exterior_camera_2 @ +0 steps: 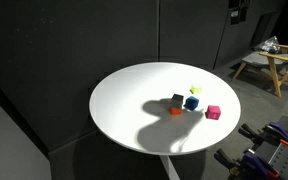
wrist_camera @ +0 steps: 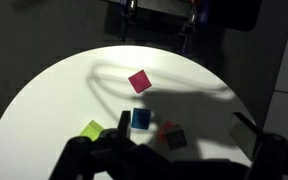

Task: Place the gray block between the blue and the green blocks

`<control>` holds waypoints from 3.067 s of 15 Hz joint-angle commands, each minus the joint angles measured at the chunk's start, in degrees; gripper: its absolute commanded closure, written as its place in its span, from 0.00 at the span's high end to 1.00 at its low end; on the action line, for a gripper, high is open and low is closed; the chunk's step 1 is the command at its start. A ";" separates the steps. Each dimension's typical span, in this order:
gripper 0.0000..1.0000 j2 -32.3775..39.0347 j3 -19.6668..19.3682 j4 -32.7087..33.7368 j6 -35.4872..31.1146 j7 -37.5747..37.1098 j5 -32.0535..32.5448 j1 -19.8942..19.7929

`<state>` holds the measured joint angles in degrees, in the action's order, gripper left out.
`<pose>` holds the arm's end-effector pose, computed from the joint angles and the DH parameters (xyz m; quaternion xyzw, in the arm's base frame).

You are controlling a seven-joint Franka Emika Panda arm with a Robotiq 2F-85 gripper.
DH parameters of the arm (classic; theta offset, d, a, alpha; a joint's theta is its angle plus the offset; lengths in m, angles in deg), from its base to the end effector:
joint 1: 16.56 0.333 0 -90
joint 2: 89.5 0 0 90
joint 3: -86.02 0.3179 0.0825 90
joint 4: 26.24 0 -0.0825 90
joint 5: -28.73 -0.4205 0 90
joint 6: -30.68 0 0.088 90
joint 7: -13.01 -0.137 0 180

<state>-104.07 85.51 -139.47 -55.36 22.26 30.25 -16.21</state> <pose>0.4839 -0.0054 0.5268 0.9907 0.0796 -0.1105 0.0031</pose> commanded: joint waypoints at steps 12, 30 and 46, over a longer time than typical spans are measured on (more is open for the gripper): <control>1.00 0.60 -0.09 -0.11 -1.20 0.76 -0.17 0.41; 1.00 8.43 3.25 -7.08 -30.73 4.13 3.10 4.01; 1.00 17.73 3.80 -5.64 -35.46 -0.02 3.25 3.87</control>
<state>-86.35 88.97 -145.18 -90.93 22.27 33.48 -12.02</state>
